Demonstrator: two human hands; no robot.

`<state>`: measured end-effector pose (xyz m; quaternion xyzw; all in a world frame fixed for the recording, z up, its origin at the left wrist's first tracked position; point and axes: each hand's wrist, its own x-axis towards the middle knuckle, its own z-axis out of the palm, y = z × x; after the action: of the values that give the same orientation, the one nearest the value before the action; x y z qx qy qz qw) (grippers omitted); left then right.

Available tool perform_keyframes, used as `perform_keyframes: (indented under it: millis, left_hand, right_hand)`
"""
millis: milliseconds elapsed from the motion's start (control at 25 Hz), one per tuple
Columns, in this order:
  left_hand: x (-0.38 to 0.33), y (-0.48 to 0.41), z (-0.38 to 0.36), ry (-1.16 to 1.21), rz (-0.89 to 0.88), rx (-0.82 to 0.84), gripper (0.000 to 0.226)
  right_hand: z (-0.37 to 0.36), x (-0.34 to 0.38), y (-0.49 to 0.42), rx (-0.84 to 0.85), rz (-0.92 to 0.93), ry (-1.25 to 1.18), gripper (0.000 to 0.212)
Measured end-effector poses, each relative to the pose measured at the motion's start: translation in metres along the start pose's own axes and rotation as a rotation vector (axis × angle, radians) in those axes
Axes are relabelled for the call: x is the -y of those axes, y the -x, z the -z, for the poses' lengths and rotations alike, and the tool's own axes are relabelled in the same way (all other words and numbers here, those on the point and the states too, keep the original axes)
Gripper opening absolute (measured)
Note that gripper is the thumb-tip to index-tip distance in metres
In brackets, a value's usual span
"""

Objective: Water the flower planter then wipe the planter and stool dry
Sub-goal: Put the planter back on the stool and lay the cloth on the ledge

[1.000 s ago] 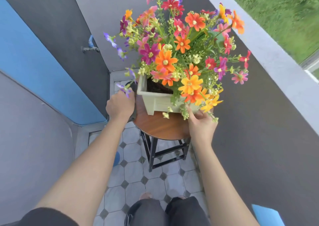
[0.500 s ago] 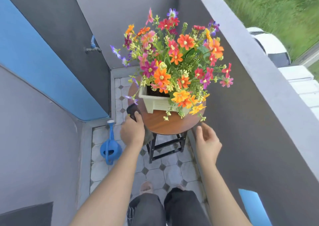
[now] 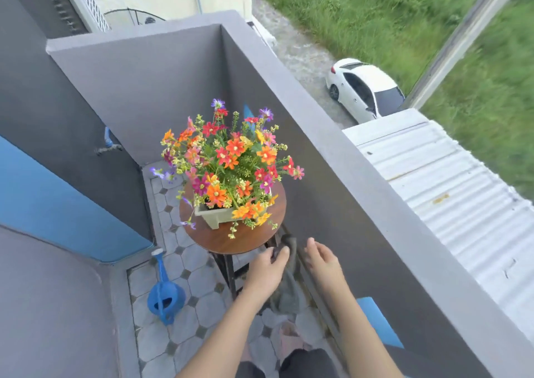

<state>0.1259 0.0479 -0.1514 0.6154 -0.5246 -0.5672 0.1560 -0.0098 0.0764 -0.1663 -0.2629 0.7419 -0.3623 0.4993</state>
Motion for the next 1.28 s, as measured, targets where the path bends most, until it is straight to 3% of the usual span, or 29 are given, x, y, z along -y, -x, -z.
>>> perform_keyframes:
  millis: [80,200,320,440,600,800,880,1000,1040,1160,1280]
  left_hand:
    - [-0.029,0.008,-0.001,0.194,-0.06,0.125,0.027]
    - [-0.064,0.008,0.001,0.25,-0.125,0.286,0.044]
    - [-0.096,0.008,-0.004,0.122,-0.23,0.229,0.042]
    - [-0.123,0.014,-0.015,0.048,-0.259,0.195,0.046]
    - [-0.158,0.037,-0.041,0.153,-0.372,0.356,0.019]
    - [-0.173,0.051,-0.075,0.257,-0.347,0.398,0.036]
    - [-0.18,0.05,-0.083,0.062,-0.369,0.342,0.049]
    - [-0.201,0.044,-0.088,-0.244,-0.648,0.334,0.077]
    - [-0.212,0.044,-0.089,-0.226,-0.708,0.414,0.074]
    - [-0.232,0.043,-0.088,-0.219,-0.735,0.581,0.032]
    - [-0.231,0.036,-0.082,-0.281,-0.739,0.627,0.031]
  right_hand:
    - [0.014,0.02,0.023,0.089,0.056,-0.188,0.038]
    - [0.041,0.051,0.054,0.052,0.207,-0.287,0.029]
    - [0.068,0.071,0.07,-0.015,0.263,-0.316,0.021]
    - [0.095,0.083,0.09,-0.156,0.263,-0.38,0.007]
    - [0.12,0.087,0.101,-0.318,0.33,-0.326,0.015]
    - [0.151,0.092,0.099,-0.693,0.496,-0.173,0.015]
    - [0.17,0.099,0.103,-0.667,0.587,-0.055,0.019]
    - [0.19,0.113,0.109,-0.457,0.654,0.097,0.026]
    - [0.196,0.117,0.11,-0.449,0.673,0.149,0.027]
    - [0.212,0.122,0.111,-0.546,0.723,0.221,0.018]
    - [0.223,0.108,0.117,-0.638,0.666,0.128,0.016]
